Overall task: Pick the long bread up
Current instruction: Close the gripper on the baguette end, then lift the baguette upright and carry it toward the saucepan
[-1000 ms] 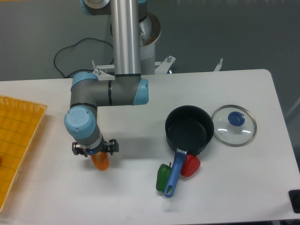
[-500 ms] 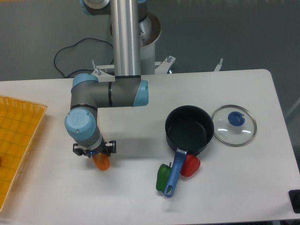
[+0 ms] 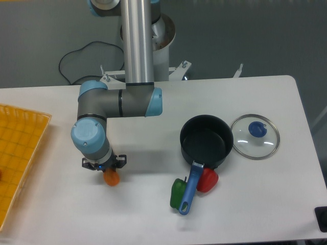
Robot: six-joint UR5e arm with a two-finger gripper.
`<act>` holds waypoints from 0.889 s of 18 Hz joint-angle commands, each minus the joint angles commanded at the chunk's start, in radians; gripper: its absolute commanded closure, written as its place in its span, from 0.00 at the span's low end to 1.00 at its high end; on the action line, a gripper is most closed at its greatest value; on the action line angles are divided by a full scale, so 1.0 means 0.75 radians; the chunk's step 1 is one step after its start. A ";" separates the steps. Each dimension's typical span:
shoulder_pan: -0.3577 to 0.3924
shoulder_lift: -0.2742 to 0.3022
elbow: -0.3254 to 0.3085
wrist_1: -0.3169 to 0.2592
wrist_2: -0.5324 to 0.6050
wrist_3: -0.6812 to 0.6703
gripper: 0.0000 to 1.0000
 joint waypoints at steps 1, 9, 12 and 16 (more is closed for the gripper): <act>0.002 0.002 0.018 -0.026 0.004 0.002 0.84; 0.051 0.063 0.135 -0.239 0.008 0.182 0.84; 0.069 0.076 0.139 -0.264 0.010 0.315 0.84; 0.110 0.131 0.141 -0.329 0.039 0.427 0.84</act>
